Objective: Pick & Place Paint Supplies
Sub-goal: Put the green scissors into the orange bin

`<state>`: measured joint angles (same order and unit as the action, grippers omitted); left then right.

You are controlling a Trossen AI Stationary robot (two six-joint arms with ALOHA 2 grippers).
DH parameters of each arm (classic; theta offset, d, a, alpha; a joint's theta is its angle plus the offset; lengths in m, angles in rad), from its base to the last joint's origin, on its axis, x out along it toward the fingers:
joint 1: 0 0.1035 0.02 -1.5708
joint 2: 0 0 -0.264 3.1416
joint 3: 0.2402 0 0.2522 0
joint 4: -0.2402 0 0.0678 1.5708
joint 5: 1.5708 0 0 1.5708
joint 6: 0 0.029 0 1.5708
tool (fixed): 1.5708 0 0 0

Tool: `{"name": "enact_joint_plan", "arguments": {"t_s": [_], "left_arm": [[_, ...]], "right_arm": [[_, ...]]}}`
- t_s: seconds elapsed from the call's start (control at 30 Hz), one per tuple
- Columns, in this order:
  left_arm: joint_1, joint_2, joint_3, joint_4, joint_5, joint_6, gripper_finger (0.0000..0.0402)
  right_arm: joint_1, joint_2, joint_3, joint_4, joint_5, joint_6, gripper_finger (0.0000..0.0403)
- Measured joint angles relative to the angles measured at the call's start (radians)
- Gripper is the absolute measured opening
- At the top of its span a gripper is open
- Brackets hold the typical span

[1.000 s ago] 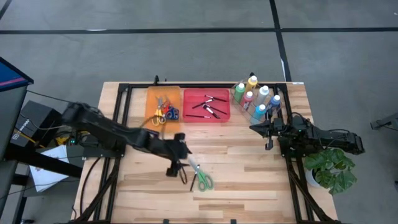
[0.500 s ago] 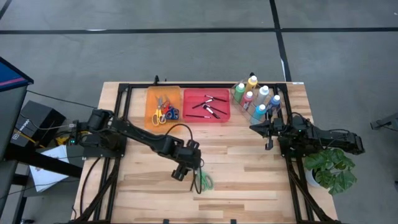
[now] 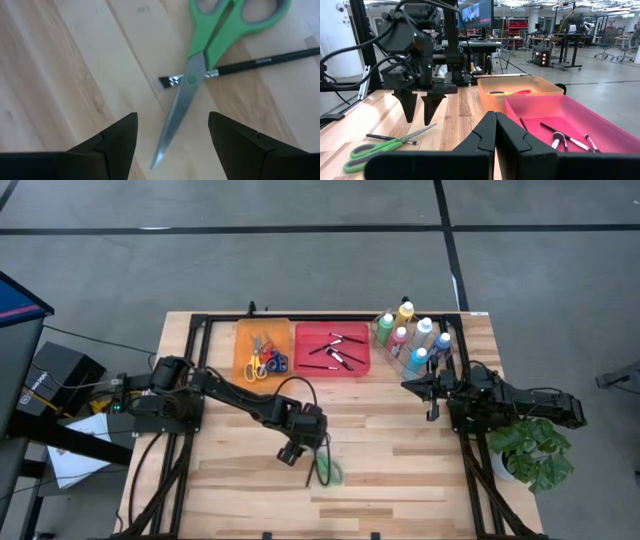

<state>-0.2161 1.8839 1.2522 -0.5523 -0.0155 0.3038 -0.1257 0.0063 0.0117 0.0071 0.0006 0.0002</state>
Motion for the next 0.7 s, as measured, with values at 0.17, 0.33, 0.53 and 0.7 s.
{"name": "enact_joint_plan", "arguments": {"t_s": [0.17, 0.33, 0.53, 0.7], "left_arm": [[-0.001, 0.0, -0.047, 0.038, 0.034, 0.0, 0.0237], [-0.001, 0.0, -0.067, 0.07, 0.031, 0.0, 0.0237], [-0.001, 0.003, -0.072, 0.093, 0.03, 0.0, 0.0237], [-0.001, 0.033, -0.071, 0.112, 0.026, 0.0, 0.0237]], "right_arm": [[0.0, 0.0, 0.0, 0.0, 0.0, 0.0, 0.0], [0.0, 0.0, 0.0, 0.0, 0.0, 0.0, 0.0], [0.0, 0.0, 0.0, 0.0, 0.0, 0.0, 0.0], [0.0, 0.0, 0.0, 0.0, 0.0, 0.0, 0.0]]}}
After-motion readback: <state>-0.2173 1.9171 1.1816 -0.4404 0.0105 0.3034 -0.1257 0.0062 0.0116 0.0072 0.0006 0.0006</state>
